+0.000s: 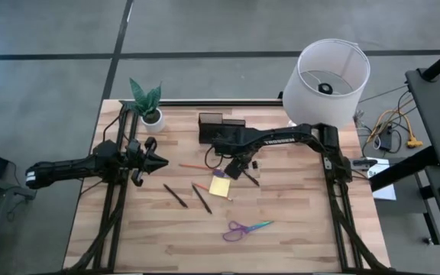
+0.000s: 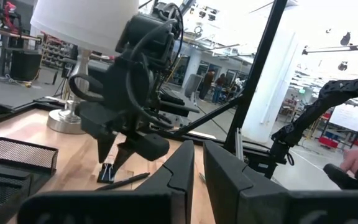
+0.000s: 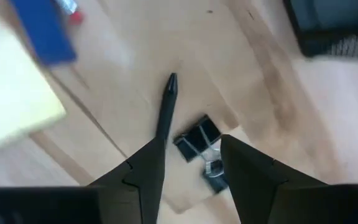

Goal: Pick and place office supplies into organizer
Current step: Put the left black binder clip into the black desk organizer

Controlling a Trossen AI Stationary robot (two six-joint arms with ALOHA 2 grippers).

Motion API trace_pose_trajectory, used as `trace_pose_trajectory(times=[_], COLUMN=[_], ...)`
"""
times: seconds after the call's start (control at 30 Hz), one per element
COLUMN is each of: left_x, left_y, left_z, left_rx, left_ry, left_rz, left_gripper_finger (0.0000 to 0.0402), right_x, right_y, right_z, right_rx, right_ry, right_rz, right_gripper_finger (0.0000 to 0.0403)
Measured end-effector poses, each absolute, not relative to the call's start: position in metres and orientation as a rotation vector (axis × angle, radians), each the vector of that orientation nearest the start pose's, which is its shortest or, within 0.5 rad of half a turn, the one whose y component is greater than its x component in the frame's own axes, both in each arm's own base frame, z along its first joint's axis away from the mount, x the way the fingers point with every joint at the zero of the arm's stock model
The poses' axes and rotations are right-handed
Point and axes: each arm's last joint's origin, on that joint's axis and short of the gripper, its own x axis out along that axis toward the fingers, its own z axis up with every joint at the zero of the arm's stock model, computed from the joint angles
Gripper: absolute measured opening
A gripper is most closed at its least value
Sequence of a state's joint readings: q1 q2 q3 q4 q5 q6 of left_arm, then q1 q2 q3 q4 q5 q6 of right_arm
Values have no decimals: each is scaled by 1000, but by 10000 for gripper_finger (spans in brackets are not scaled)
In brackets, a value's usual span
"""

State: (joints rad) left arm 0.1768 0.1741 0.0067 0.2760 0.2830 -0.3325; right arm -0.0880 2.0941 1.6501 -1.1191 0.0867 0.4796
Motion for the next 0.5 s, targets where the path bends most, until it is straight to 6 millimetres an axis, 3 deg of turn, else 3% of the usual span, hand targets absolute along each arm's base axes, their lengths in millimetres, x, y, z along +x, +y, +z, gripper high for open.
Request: trace_pose_trajectory(times=[0.17, 0.33, 0.5], left_x=[106, 106, 106], left_y=[11, 11, 11], left_z=[178, 178, 178], left_rx=[-307, -307, -308], left_ry=[-86, -87, -87], left_rz=[-123, -123, -123], left_gripper_finger=[20, 20, 20], right_x=[396, 387, 380], right_y=[-26, -24, -19], right_z=[182, 178, 191], right_rx=[30, -8, -52], right_ry=[1571, 1630, 1606], right_rz=[-283, -237, -198], right_gripper_finger=[157, 156, 153])
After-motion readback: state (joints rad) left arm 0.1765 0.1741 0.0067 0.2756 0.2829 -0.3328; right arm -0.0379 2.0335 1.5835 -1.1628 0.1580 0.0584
